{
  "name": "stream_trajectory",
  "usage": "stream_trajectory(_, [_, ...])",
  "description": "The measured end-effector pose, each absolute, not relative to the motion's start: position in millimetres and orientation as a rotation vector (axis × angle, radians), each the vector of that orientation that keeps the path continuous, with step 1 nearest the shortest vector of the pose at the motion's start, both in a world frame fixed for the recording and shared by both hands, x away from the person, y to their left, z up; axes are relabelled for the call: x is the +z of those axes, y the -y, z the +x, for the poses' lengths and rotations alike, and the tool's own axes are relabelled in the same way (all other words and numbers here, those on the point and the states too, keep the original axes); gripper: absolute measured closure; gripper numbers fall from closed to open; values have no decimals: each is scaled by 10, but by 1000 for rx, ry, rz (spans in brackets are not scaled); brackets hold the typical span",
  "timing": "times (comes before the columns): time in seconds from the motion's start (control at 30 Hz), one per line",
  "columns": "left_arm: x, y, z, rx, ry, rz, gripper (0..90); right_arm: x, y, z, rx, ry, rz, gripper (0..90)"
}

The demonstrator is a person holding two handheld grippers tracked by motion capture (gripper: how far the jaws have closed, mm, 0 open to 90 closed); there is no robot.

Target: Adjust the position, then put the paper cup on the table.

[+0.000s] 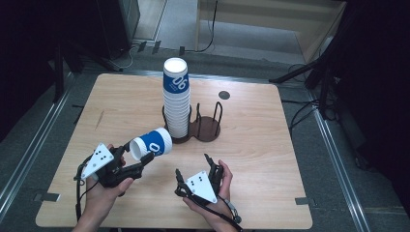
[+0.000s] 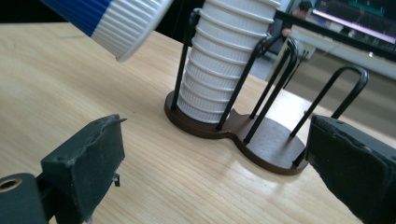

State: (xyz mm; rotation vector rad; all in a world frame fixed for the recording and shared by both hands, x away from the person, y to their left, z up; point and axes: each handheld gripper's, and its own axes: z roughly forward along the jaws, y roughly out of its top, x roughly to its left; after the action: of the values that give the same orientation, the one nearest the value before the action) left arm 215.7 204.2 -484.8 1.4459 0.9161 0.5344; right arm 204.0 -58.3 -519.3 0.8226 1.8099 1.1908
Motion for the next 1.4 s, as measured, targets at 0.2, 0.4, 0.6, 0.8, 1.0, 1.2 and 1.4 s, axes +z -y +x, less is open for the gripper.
stream_trajectory(0.2, [-4935, -2059, 2185, 567, -887, 1340, 278, -5136, 632, 2092, 1278, -1803, 953, 54])
stream_trajectory(0.4, [-4927, -2032, 2171, 587, -871, 1340, 278, -5096, 569, 2045, 1335, -1788, 983, 123])
stream_trajectory(0.6, [-4939, -2028, 2185, 597, -866, 1337, 279, -5023, 494, 2025, 1347, -1777, 1066, 146])
stream_trajectory(0.8, [-4955, -2045, 2227, 602, -874, 1317, 279, -4901, 408, 2074, 1438, -1830, 1166, 25])
stream_trajectory(1.0, [-4956, -2038, 2228, 578, -869, 1305, 280, -4838, 398, 2174, 1626, -1775, 1419, 5])
stream_trajectory(1.2, [-4965, -2026, 2214, 593, -865, 1302, 279, -4823, 407, 2221, 1796, -1655, 1674, 5])
stream_trajectory(1.4, [-4982, -1997, 2211, 602, -858, 1310, 279, -4809, 365, 2233, 1948, -1566, 1848, 6])
